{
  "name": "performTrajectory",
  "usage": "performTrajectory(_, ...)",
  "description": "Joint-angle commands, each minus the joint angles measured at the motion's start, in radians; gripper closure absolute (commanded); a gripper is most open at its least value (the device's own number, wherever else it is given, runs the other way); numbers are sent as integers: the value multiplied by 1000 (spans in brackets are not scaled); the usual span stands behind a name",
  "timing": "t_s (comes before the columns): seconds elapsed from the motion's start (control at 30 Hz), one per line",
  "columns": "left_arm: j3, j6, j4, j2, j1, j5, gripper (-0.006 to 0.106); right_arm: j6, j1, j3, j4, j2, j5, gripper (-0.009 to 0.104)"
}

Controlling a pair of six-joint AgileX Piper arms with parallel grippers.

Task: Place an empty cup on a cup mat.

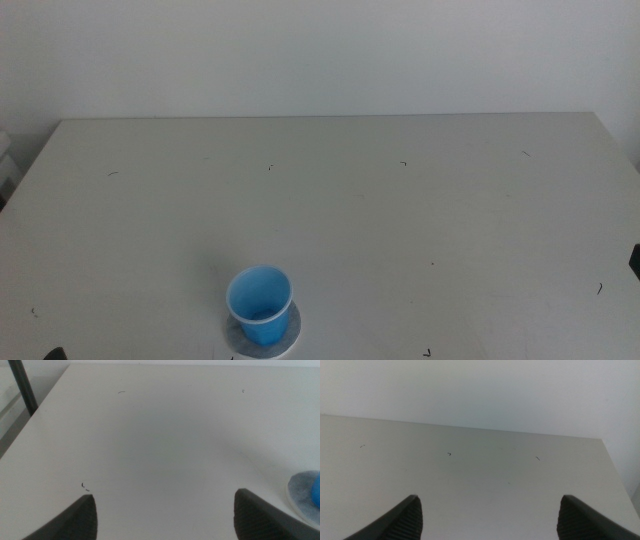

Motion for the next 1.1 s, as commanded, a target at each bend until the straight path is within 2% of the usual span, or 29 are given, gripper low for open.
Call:
performTrajectory(0.0,-6,-11,0,-13,1,-66,-5,-13,-8,23,-14,-46,-77,1)
performTrajectory(0.4,-6,-11,0,-13,1,-66,-5,-13,-8,252,2,-320,-71,1)
performTrajectory(0.67,-6,-11,0,-13,1,-66,-5,-17,-8,312,6,-444,-69,1)
performTrajectory(1.07,-6,-11,0,-13,1,-66,-5,-17,-8,318,28,-447,-62,1)
